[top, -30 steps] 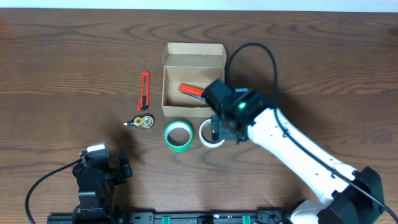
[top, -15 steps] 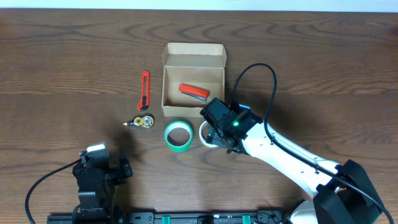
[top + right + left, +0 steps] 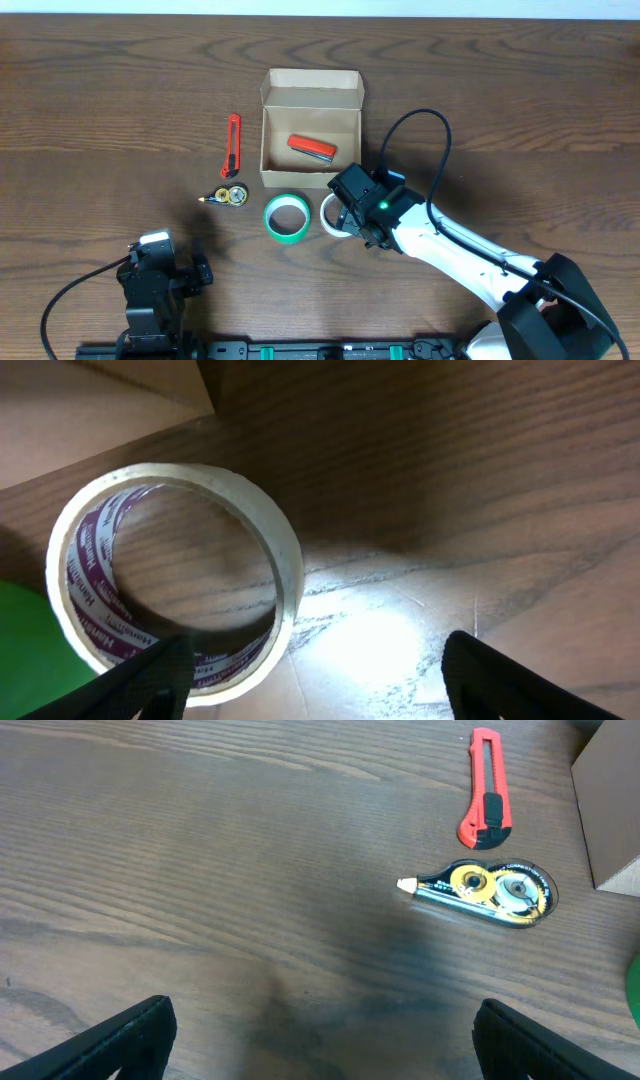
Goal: Pack container
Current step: 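Move the right gripper to the white tape roll and grip its rim, then lift the white tape roll with the right gripper and lower it into the box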
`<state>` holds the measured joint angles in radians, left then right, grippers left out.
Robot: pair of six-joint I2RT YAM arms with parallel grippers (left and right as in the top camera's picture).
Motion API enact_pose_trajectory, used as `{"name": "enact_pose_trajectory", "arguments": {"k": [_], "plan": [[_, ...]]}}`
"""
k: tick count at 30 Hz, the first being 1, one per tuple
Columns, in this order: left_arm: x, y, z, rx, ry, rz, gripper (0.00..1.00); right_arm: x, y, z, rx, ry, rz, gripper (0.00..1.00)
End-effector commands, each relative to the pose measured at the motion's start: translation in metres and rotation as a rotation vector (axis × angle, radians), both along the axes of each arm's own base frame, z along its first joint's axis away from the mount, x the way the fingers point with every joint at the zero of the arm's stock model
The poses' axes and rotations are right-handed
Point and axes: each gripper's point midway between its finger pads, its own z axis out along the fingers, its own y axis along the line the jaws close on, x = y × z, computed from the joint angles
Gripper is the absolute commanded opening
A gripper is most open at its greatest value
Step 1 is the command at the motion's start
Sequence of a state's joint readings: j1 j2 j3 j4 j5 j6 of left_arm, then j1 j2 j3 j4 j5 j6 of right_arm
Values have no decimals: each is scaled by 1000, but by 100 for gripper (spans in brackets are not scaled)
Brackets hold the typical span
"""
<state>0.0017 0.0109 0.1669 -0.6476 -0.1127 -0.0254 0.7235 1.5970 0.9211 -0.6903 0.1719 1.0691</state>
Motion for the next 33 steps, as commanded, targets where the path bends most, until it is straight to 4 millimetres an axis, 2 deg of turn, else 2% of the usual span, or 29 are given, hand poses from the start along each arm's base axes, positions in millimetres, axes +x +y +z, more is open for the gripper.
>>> {"name": "enact_pose_trajectory", "arguments": {"k": [1, 11, 14, 16, 22, 23, 28, 33], "plan": [[-1, 3, -3, 15, 5, 16, 95, 1, -5, -7, -10, 10, -28, 79], [-1, 3, -3, 15, 5, 16, 95, 2, -1, -28, -25, 44, -25, 76], [-1, 3, -3, 15, 5, 16, 95, 1, 0, -34, -27, 59, -24, 69], [-1, 3, -3, 15, 5, 16, 95, 0, 0, -37, -29, 66, -23, 57], [-1, 3, -3, 15, 5, 16, 95, -1, 0, -41, -30, 79, -21, 5], [-1, 3, -3, 15, 5, 16, 95, -2, 1, -41, -28, 81, -20, 1], [-1, 3, -3, 15, 5, 16, 95, -13, 0, -38, -25, 129, 8, 1], [-1, 3, -3, 15, 5, 16, 95, -34, -14, -26, -74, 191, 39, 1]]}}
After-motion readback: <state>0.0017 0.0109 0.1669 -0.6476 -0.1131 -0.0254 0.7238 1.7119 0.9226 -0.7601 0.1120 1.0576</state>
